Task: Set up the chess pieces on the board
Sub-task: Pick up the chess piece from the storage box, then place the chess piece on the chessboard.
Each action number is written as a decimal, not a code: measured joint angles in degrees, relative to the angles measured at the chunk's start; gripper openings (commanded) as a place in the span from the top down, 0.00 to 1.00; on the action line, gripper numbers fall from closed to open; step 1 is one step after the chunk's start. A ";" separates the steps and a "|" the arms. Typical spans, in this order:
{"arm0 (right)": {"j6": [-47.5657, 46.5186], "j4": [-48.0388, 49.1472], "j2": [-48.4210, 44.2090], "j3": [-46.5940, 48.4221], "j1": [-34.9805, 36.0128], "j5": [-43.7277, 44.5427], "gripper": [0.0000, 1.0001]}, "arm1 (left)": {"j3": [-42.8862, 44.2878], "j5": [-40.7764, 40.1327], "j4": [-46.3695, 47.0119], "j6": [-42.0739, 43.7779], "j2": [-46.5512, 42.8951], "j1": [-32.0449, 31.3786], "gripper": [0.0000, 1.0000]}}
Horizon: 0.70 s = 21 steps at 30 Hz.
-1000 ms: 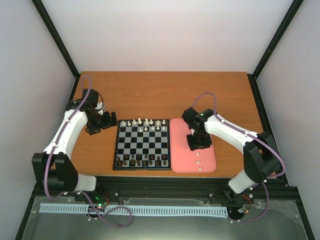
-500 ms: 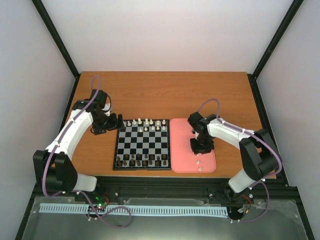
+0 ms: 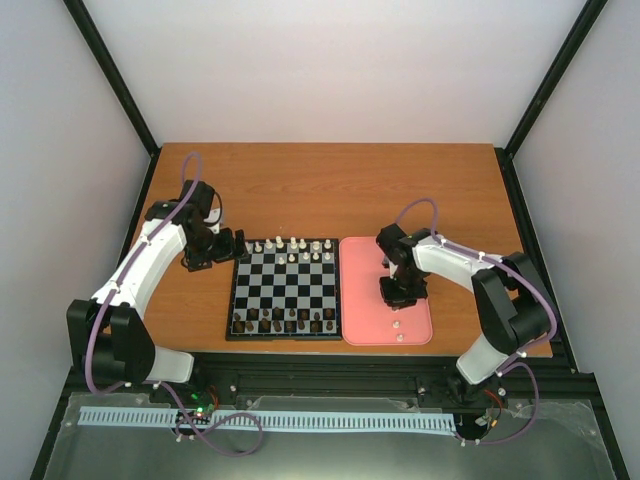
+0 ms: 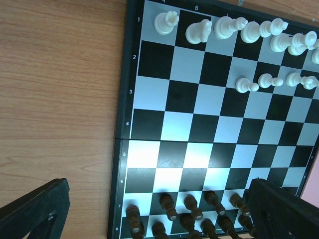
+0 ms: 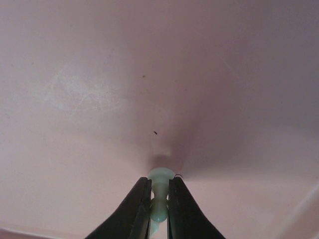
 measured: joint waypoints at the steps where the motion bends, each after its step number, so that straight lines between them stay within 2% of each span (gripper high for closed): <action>1: 0.02 0.07 0.28 0.00 -0.02 -0.11 0.93 | -0.07 0.00 -0.02 0.00 0.00 0.00 0.00; 8: -0.09 -1.11 0.48 1.57 -0.04 -0.37 0.97 | -0.50 -0.44 -0.13 0.02 0.00 0.00 0.00; 11: 0.04 -3.50 0.50 5.92 0.13 -0.24 0.97 | -0.81 -0.94 -0.15 0.04 0.00 0.00 0.00; 16: 0.15 -7.21 4.68 22.58 3.56 0.22 0.97 | -2.58 -1.20 -0.17 0.04 0.02 0.55 0.00; 18: 0.09 -8.50 9.97 33.07 6.97 0.09 0.97 | -3.39 -0.92 -0.15 0.02 0.02 1.03 0.00; 21: 0.00 -9.90 16.35 42.99 10.86 -0.33 0.97 | -4.22 -0.68 -0.09 0.04 0.00 2.45 0.00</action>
